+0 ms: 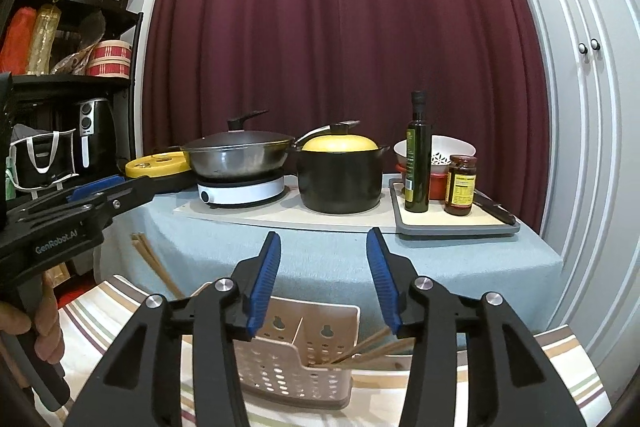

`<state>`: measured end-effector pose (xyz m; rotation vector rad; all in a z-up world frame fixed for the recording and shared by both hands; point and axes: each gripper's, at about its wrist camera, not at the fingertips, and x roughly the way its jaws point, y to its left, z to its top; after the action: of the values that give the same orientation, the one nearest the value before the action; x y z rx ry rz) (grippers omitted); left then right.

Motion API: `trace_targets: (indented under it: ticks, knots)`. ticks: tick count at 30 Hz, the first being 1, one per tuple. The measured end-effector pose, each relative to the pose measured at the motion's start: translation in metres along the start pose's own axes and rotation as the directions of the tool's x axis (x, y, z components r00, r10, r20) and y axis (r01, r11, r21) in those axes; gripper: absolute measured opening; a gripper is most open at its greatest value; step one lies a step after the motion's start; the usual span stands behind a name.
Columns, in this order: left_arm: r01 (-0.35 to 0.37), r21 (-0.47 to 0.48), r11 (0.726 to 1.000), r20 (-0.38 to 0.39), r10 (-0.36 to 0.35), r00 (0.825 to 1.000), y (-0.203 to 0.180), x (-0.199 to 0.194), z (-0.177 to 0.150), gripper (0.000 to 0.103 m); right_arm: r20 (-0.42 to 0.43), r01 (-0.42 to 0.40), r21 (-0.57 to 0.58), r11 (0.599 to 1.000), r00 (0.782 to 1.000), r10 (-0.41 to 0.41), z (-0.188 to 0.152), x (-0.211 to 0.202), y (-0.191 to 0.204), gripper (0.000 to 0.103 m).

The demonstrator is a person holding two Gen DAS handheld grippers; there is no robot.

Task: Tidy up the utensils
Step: 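Open both grippers to release the chopsticks into the caddy, then move both grippers back toward the last chopsticks on the table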

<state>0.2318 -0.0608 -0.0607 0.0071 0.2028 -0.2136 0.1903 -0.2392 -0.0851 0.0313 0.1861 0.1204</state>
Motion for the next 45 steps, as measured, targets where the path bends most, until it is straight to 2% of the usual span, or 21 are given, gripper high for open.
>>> trace_targets:
  ticks: [12, 21, 30, 40, 45]
  knots:
    - [-0.034, 0.009, 0.999, 0.023, 0.034, 0.999, -0.002, -0.050, -0.007, 0.067, 0.002, 0.023, 0.004, 1.000, 1.000, -0.023, -0.005, -0.043, 0.004, 0.054]
    - [-0.046, 0.006, 0.999, -0.027, 0.046, 0.999, -0.004, -0.083, -0.039, 0.067, -0.039, 0.032, 0.007, 0.999, 0.999, -0.032, -0.028, -0.070, 0.009, 0.055]
    - [-0.082, -0.022, 0.996, -0.119, 0.079, 0.990, 0.002, -0.112, -0.095, 0.067, -0.120, 0.034, 0.008, 0.999, 0.992, -0.033, -0.081, -0.095, 0.018, 0.055]
    - [-0.142, -0.031, 0.989, -0.186, 0.134, 0.973, 0.018, -0.148, -0.148, 0.067, -0.183, 0.041, -0.009, 0.999, 0.982, -0.042, -0.140, -0.132, 0.024, 0.055]
    - [-0.149, -0.023, 0.989, -0.235, 0.139, 0.962, 0.020, -0.159, -0.172, 0.067, -0.231, 0.007, -0.013, 1.000, 0.973, -0.009, -0.169, -0.140, 0.032, 0.055]
